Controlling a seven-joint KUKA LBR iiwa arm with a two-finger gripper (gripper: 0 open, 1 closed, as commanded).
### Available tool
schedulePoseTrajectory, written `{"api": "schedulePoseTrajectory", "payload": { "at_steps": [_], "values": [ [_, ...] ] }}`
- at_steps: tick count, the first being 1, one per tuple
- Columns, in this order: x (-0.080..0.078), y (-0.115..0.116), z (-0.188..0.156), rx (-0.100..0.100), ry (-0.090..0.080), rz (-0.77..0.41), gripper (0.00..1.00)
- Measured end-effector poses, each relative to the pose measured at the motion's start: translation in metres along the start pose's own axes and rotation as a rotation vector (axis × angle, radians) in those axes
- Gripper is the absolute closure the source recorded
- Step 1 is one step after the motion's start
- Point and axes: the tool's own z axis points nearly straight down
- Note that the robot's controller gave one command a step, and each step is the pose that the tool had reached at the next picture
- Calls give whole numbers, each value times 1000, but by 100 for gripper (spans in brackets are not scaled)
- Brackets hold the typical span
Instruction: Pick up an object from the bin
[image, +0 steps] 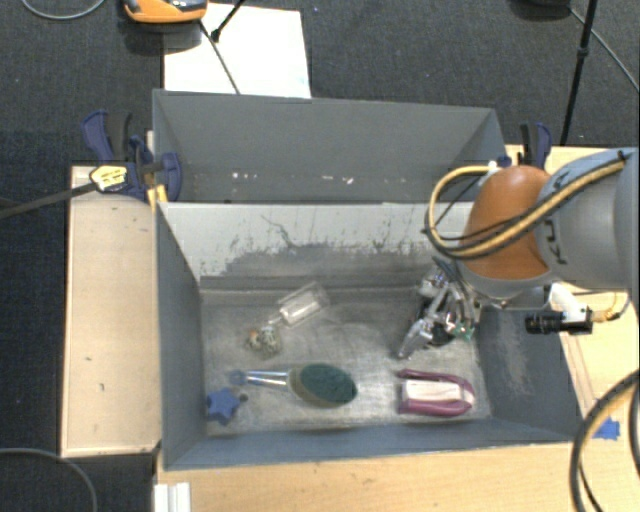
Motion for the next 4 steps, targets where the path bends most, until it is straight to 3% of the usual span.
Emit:
{"api": "schedulePoseTrajectory", "payload": {
  "at_steps": [2,3,4],
  "values": [
    [-2,-37,1,-6,10,68,0],
    [3,-72,1,-3,3,88,0],
    [2,-93,-81,3,-5,116,0]
  ]
}}
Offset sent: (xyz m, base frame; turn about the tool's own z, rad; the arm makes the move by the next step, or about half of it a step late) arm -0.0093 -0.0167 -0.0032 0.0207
